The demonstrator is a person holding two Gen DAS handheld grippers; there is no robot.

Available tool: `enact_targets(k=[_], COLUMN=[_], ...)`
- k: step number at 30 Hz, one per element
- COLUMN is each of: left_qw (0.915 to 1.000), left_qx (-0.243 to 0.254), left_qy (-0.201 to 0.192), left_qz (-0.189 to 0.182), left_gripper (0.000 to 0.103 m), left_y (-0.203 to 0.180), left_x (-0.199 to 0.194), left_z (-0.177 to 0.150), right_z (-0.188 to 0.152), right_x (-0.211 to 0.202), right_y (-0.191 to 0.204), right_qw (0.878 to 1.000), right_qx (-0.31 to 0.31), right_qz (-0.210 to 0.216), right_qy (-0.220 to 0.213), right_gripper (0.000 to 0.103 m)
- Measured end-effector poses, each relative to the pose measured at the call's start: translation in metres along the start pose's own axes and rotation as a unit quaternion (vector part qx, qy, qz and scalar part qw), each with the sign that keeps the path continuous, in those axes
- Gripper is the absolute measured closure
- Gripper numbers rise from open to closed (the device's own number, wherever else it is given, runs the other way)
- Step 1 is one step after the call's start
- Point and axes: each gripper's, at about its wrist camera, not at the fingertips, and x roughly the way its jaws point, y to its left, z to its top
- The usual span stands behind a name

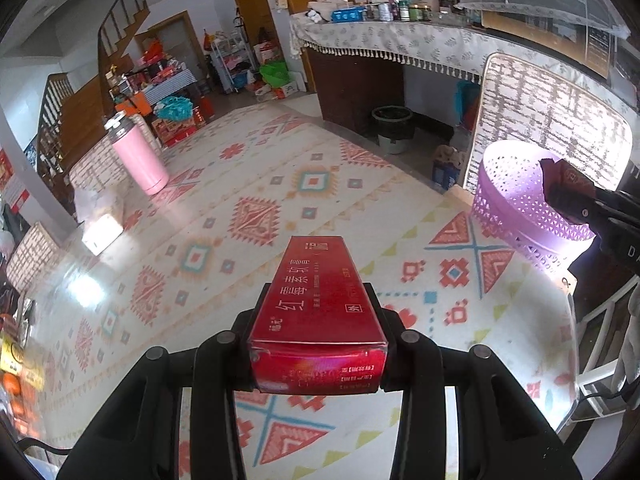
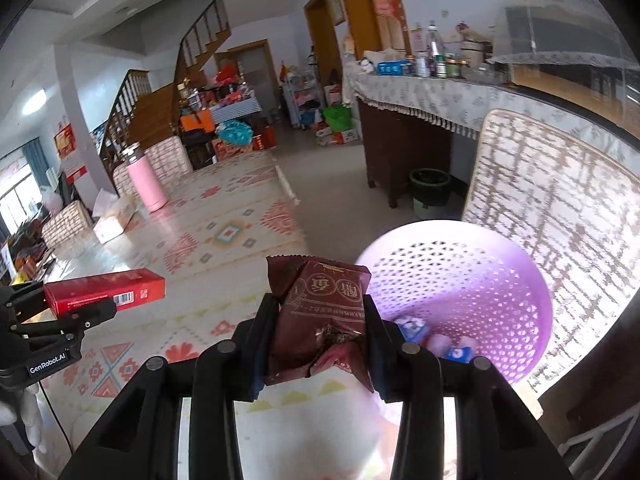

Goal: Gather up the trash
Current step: 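Carry the red box and snack wrapper over the purple basket, then open both tools to drop the red box and wrapper into the basket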

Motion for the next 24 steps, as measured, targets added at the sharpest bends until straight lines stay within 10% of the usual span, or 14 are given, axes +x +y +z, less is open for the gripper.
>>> enact_targets(k=[24], left_qw=[0.9780], left_qx=[0.059], left_qy=[-0.030], left_qz=[-0.198], left_gripper=[0.064], left_y=[-0.138], left_x=[0.030], left_z=[0.139], right_z=[0.014], right_x=[0.015], right_y=[-0.119], right_qw=[0.993], right_qx=[0.094], right_qz=[-0.076], right_qy=[0.012], right_gripper=[0.059])
